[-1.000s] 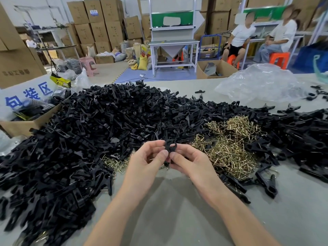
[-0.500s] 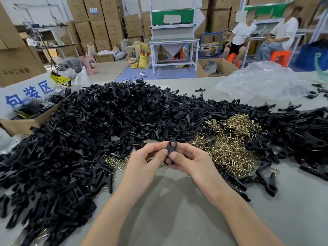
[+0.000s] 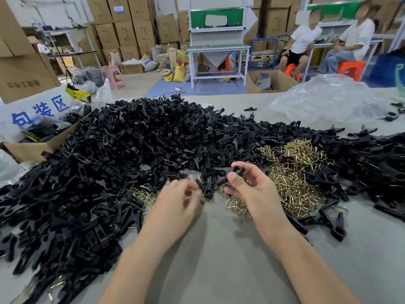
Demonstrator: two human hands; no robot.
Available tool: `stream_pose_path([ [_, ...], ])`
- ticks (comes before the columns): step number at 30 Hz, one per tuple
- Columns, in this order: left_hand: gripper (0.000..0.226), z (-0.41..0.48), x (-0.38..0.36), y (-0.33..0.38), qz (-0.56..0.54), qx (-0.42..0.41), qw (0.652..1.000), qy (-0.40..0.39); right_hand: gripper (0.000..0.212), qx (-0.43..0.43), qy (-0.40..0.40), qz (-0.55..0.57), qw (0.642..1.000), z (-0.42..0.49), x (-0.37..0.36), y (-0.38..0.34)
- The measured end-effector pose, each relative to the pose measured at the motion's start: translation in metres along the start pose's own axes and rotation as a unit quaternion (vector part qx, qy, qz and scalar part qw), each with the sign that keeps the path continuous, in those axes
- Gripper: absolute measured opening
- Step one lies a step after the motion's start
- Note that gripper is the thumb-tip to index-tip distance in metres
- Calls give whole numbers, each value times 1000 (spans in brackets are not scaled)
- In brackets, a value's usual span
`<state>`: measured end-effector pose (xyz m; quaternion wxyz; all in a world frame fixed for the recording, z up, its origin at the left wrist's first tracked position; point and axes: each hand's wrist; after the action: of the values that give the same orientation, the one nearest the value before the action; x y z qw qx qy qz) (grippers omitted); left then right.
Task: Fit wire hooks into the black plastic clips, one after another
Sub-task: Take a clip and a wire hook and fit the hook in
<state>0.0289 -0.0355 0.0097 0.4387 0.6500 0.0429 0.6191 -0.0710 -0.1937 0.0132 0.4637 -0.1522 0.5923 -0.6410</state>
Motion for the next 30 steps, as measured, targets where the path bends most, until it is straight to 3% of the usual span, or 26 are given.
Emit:
stream_pose_path([
  [3,34,-1,-6,-1,137,-25,990,-30,21,3,20,-10,1000,2,1,4],
  [8,13,-2,-6,4,103,-26,994,-35,27,5,15,-21,1000,0,1,5],
  [12,31,0,-7,2,116,-18,992,-43,28,8,13,-30,999,0,0,4],
  [16,20,1,-2,-1,121,11,992,-45,26,5,16,-19,1000,-1,-2,4],
  [22,28,1,-1,-4,138,37,989,-33,24,5,17,-23,1000,-1,-3,3],
  [26,19,3,2,-3,135,69,988,-30,23,4,15,-24,1000,0,-4,4],
  [30,9,1,0,1,102,28,994,-28,23,1,12,-31,999,0,-3,6],
])
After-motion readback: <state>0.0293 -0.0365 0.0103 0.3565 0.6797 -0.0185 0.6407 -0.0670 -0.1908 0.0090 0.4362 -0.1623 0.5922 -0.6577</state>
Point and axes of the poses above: each hand's wrist, its own z-axis towards the middle knuckle, its own x-axis out of the back of the hand, y = z × x, and after that the axes turned 8 degrees about x, right-handed
